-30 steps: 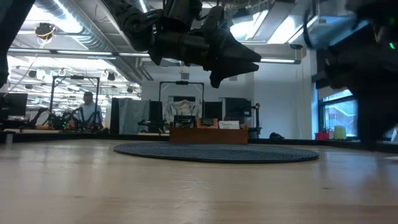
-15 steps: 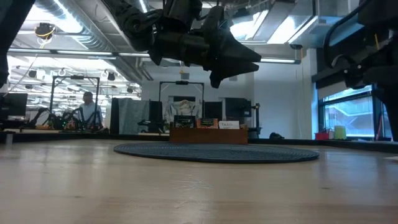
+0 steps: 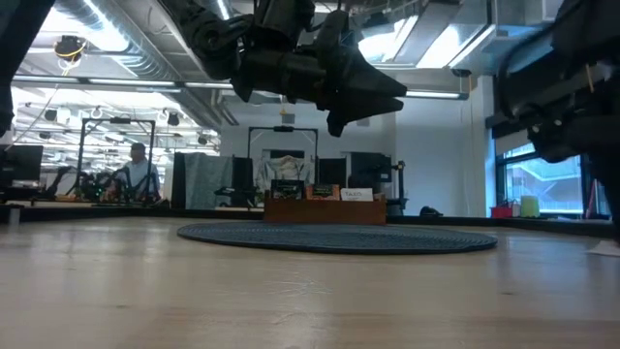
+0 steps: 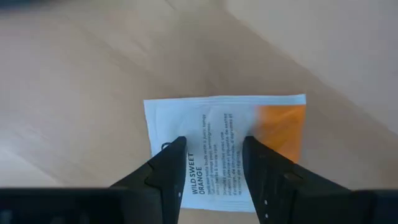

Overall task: Pick & Place Tea
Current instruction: Put the white tea bag into the right section of the wooden organizer

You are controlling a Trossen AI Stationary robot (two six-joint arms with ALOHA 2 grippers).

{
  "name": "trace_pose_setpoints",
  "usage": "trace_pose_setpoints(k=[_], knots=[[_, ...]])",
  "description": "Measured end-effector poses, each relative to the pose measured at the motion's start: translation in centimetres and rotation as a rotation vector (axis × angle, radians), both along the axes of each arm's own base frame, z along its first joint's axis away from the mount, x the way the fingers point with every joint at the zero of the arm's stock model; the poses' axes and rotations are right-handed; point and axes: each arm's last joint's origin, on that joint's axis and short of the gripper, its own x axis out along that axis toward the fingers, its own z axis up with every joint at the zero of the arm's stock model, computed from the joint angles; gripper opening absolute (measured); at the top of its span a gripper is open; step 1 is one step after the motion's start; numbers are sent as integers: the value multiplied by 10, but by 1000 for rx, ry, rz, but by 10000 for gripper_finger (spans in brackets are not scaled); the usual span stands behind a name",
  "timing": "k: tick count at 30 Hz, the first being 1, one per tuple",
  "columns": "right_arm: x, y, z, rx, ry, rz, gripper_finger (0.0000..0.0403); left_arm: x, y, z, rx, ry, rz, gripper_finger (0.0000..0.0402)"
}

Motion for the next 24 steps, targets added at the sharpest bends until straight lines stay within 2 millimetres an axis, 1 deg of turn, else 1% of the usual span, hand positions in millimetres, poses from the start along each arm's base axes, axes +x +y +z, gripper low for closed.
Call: trace_pose_setpoints(k=[3,6,10,13,15,19,24], knots=[[9,2,2,-24,-114,10,157,0,0,0,0,0,0,127],[21,7,1,-37,-225,66,157,0,0,0,0,0,0,128],[35,13,-8,-60,-304,167,157,0,-2,0,5,-1,-5,127],[45,19,-16,-60,-344,208,157,1,-6,0,39,-7,-22,127],[51,22,-20,-68,-381,271,157,1,-9,-2,60,-6,-17,127],[61,27,-25,-103,-464,456,157,4,-12,-10,79,12,3,127],[64,25,-28,-170,-479,638,157,8,-22,-30,69,71,-31,127]])
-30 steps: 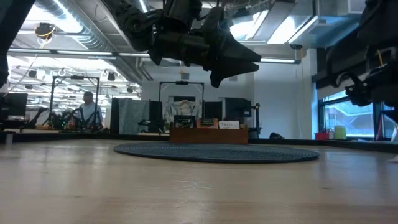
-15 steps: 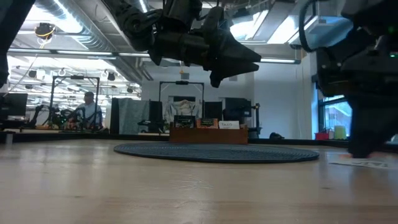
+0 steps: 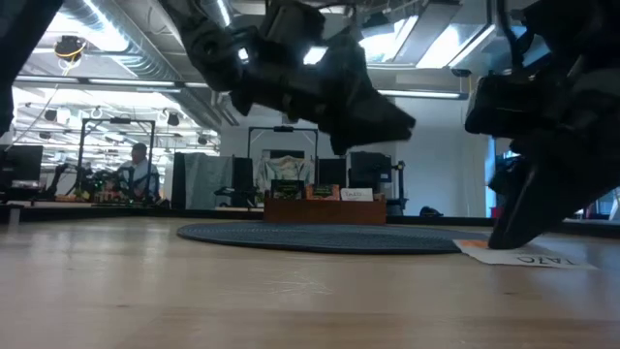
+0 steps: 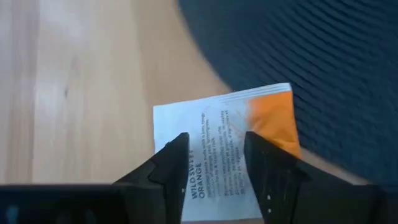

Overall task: Pick & Place Tea
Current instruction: Put the white tea bag into the right section of the wooden organizer

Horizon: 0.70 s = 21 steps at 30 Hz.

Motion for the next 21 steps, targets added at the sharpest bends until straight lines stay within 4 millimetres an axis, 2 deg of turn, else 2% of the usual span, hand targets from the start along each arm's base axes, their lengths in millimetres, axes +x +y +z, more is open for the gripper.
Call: trace_pose_setpoints(k=[4,9,14,18,21], knots=[[4,3,-4,-123,-49,221,157,3,-11,-21,-19,60,-23,127],[6,6,-6,-206,-93,491,157,4,-28,-33,-20,98,-63,127],[6,9,-8,-307,-141,779,157,4,-42,-32,12,89,-107,127],[7,10,-7,-455,-217,1033,157,4,-47,-31,40,69,-127,127],[11,13,-4,-513,-274,1091,157,4,-48,-31,57,64,-139,127]])
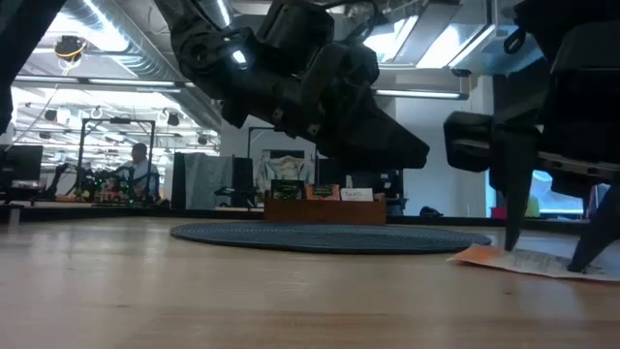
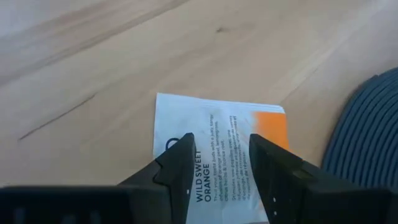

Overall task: Pick & Place Tea
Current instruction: Put the white tea bag into the right section of the wooden organizer

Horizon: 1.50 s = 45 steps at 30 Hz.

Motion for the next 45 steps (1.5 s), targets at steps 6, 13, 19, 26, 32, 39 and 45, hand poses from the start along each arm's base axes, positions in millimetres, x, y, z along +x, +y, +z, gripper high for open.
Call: trace_pose_setpoints(k=[6,13,19,26,32,39,45], knots=[[23,10,21,31,-53,-67,157,0,-6,0,19,-6,-23,127],[44,17,66,183,83,-473,157,-3,-31,0,20,-8,-83,127],[57,34,107,660,340,-822,157,-6,-54,1,31,-25,-145,127],[22,73,97,865,541,-1305,157,-2,-57,-11,12,13,-106,127],[0,99,98,1123,317,-1551,157,12,-62,-28,-15,87,-129,127],[2,105,95,1294,85,-1629,157,9,-61,-36,1,223,-106,127],[8,111,86,1282,128,-1590,157,6,-72,-38,44,235,-100,127]])
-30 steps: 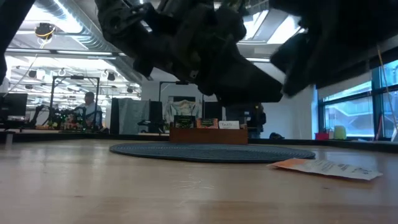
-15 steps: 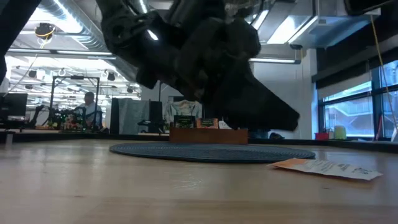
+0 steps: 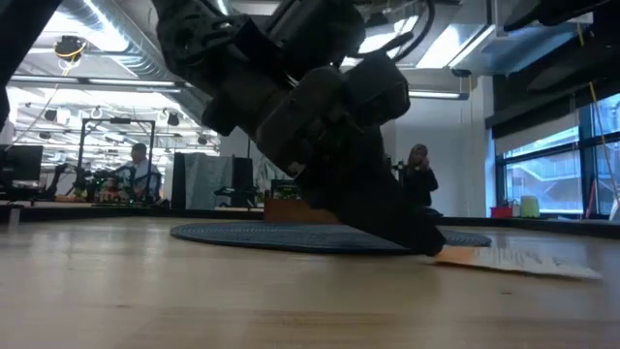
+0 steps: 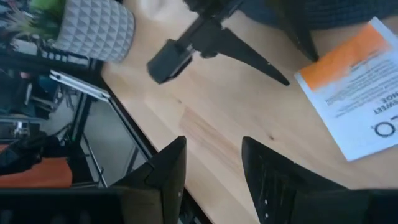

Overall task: Pick & Place Tea
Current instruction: Put the white tea bag into the right section of the wooden organizer

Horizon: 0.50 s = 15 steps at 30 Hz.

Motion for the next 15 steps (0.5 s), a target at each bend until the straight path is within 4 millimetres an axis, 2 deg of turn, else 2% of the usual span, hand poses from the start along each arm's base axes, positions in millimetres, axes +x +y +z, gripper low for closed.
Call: trace_pose_setpoints(k=[7,11,15], knots=[[2,-1,-2,40,37,19,157,-2,-5,-2,21,19,40,127],[-3,-4,-7,172,94,-125,157,-2,-5,-1,-51,48,97,127],[-9,-9,-14,180,163,-208,157,-2,-7,-1,-87,62,145,127]])
